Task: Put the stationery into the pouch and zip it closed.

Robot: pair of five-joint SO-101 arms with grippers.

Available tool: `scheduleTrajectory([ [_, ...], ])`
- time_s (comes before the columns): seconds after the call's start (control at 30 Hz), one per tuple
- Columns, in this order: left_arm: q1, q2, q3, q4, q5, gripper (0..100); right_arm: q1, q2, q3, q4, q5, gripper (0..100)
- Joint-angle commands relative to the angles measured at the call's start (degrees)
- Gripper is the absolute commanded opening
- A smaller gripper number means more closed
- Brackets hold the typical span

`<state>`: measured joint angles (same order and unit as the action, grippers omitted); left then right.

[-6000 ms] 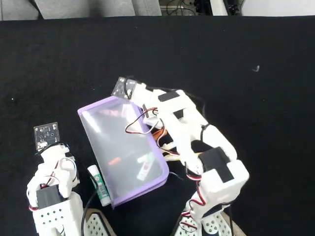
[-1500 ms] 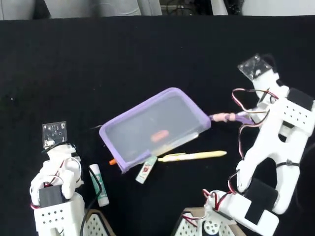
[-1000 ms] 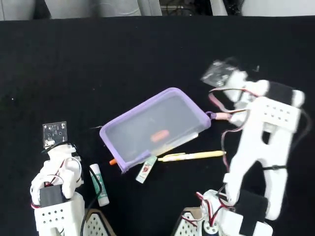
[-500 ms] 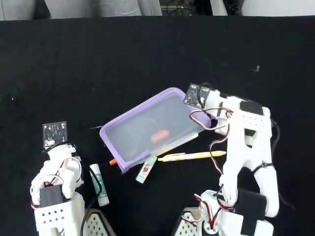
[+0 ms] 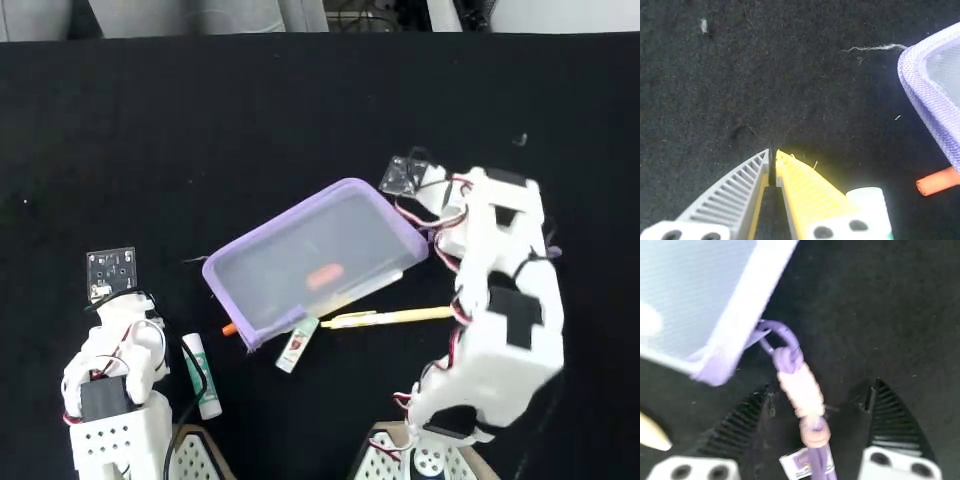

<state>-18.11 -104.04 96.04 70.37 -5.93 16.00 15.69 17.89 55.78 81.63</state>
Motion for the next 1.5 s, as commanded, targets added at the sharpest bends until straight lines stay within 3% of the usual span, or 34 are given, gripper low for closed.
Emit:
scheduleTrajectory([
  [0.0, 0.2, -0.2, 1.4, 0.3, 0.2, 3, 1.2, 4.8, -10.9, 3.7, 0.6, 28.1],
  [0.07, 0.2, -0.2, 1.4, 0.3, 0.2, 3, 1.1, 6.8, -12.4, 4.4, 0.6, 25.9],
  [0.33, 0.2, -0.2, 1.4, 0.3, 0.2, 3, 1.1, 8.0, -15.3, 4.5, -0.6, 1.8],
  [0.7, 0.2, -0.2, 1.4, 0.3, 0.2, 3, 0.7, -3.7, -19.6, 4.7, -10.8, 1.5],
  [0.9, 0.2, -0.2, 1.4, 0.3, 0.2, 3, -0.9, -11.3, -25.5, 10.6, -11.7, 1.5],
  [1.2, 0.2, -0.2, 1.4, 0.3, 0.2, 3, -4.9, -15.2, -44.4, 22.5, -18.0, 1.5],
  [1.47, 0.3, -0.2, 1.4, 0.3, 0.2, 3, -11.1, -15.2, -61.1, 31.2, -18.1, 1.5],
])
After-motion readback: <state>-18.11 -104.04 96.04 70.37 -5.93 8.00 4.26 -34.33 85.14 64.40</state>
